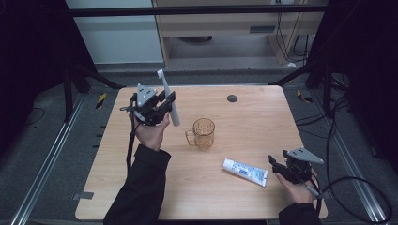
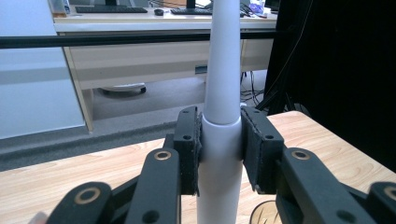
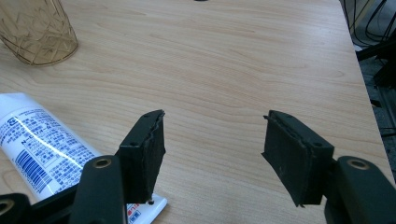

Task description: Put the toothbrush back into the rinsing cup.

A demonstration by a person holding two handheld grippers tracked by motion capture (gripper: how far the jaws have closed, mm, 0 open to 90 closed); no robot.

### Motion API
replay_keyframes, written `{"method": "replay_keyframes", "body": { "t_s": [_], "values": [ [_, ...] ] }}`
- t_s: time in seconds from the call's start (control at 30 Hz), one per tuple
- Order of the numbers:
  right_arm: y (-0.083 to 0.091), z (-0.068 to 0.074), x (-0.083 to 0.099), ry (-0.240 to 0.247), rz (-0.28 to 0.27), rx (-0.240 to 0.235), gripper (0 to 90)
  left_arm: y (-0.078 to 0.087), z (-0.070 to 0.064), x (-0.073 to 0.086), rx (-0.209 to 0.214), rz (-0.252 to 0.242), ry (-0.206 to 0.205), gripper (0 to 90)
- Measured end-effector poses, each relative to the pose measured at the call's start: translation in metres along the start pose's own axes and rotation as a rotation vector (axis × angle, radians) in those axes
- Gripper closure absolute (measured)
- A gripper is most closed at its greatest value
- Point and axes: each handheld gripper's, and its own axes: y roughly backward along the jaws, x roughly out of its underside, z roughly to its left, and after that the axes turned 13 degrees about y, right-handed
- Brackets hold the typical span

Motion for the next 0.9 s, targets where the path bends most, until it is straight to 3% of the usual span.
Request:
{"method": "replay_keyframes", "body": {
  "t_s": [0.63, 0.9],
  "values": [
    [0.001, -0.002, 0.001, -0.004, -0.004, 0.0, 37.8, -0.022, -0.033, 0.014, 0.049, -0.019, 0.019, 68.4],
    [0.001, -0.002, 0.001, -0.008, -0.003, -0.002, 37.8, -0.028, -0.039, 0.018, 0.069, -0.003, 0.008, 68.3]
  ]
}}
